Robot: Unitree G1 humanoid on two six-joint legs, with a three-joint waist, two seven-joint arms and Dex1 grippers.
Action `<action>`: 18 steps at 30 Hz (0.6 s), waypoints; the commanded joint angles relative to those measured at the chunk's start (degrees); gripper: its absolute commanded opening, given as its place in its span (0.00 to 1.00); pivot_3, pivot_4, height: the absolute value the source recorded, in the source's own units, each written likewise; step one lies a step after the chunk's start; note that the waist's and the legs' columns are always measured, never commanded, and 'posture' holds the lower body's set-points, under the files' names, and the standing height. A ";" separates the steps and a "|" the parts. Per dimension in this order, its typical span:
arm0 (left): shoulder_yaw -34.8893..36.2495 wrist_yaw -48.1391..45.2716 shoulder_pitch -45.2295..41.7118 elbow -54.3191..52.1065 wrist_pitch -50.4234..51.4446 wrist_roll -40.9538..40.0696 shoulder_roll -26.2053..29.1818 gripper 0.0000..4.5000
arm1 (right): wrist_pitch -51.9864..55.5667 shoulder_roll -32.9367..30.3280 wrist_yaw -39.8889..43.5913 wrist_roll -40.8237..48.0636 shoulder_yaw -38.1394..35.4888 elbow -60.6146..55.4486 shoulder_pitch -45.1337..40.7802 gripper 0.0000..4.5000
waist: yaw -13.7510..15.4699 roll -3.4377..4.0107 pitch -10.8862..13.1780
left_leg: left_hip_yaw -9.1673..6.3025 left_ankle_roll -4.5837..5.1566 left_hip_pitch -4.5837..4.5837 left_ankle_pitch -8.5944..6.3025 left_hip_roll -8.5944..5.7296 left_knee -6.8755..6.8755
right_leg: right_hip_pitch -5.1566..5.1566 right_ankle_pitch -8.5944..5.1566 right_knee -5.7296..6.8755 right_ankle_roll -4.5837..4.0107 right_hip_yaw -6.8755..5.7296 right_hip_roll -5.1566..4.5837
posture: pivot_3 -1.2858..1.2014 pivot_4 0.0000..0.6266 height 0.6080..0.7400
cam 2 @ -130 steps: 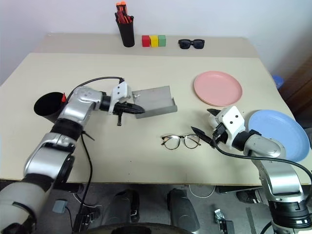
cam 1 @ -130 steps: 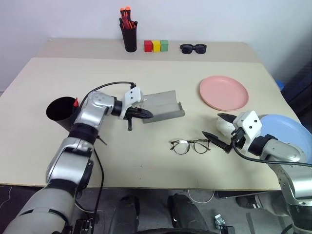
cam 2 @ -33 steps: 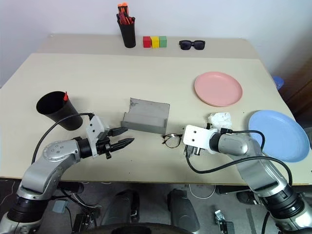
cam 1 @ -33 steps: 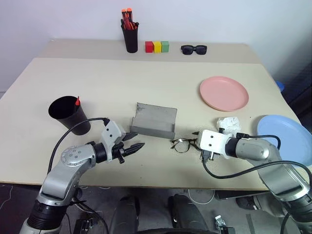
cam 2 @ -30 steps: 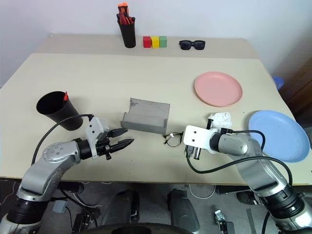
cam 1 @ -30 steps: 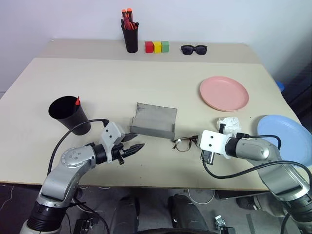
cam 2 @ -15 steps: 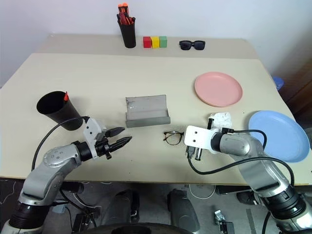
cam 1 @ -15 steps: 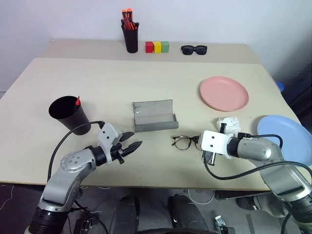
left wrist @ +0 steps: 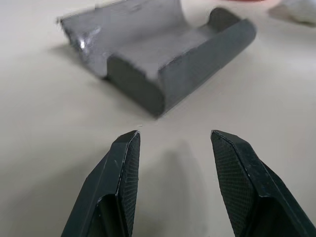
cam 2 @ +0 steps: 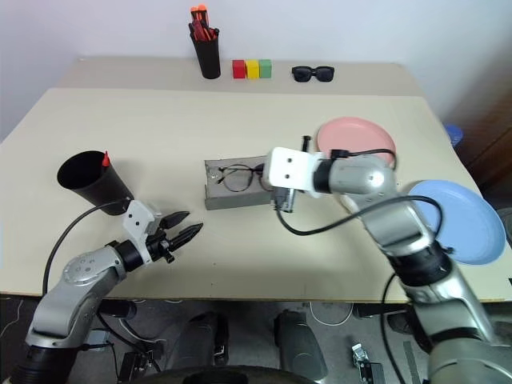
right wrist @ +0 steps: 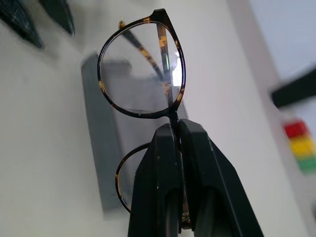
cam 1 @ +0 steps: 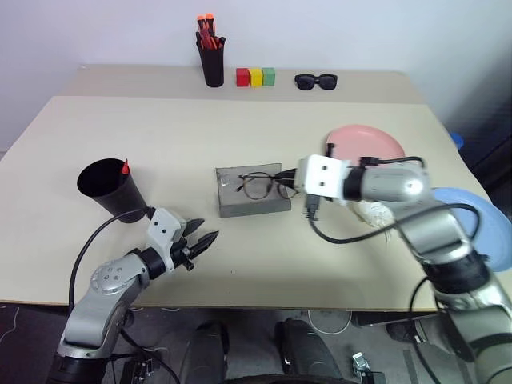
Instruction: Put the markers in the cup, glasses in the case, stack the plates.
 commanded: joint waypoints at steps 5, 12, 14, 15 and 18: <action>2.40 1.66 3.53 -4.84 -1.16 -0.22 0.04 0.52 | -12.95 11.31 -5.48 -7.98 6.51 22.81 -10.58 0.02 | 0.12 0.00 0.00 | 0.02 -0.01 -0.02 0.00 0.00 0.00 | -0.01 0.02 0.01 0.02 -0.02 -0.02 | 0.52 0.24 0.89; 2.96 2.80 5.74 -8.34 -0.64 -1.08 -0.21 0.52 | -20.07 11.48 -6.15 -12.42 7.28 30.19 -10.71 0.02 | 0.05 0.01 0.01 | 0.04 -0.01 -0.02 0.00 0.00 -0.01 | -0.01 0.03 0.00 0.02 -0.02 -0.06 | 0.52 0.24 0.89; 3.00 2.93 5.73 -8.54 -0.54 -1.22 -0.02 0.52 | -20.35 10.41 -5.26 -13.13 7.21 29.55 -9.65 0.02 | -0.05 0.02 0.01 | 0.04 -0.01 -0.01 0.00 0.00 -0.02 | -0.02 0.02 0.00 0.02 -0.02 -0.05 | 0.52 0.24 0.89; 3.03 2.98 5.64 -8.57 -0.45 -1.31 0.07 0.52 | -20.19 10.04 -4.88 -13.32 7.11 29.05 -9.22 0.02 | -0.07 0.02 0.01 | 0.04 -0.01 -0.01 0.00 0.00 -0.02 | -0.02 0.02 0.00 0.02 -0.02 -0.05 | 0.52 0.24 0.89; 3.06 3.15 5.04 -8.77 -0.02 -1.64 0.37 0.52 | -18.62 9.19 -3.31 -13.11 6.53 26.37 -7.94 0.02 | -0.06 0.02 0.01 | 0.04 -0.01 0.00 0.00 0.00 -0.03 | -0.02 0.03 0.00 0.02 -0.02 -0.05 | 0.52 0.24 0.89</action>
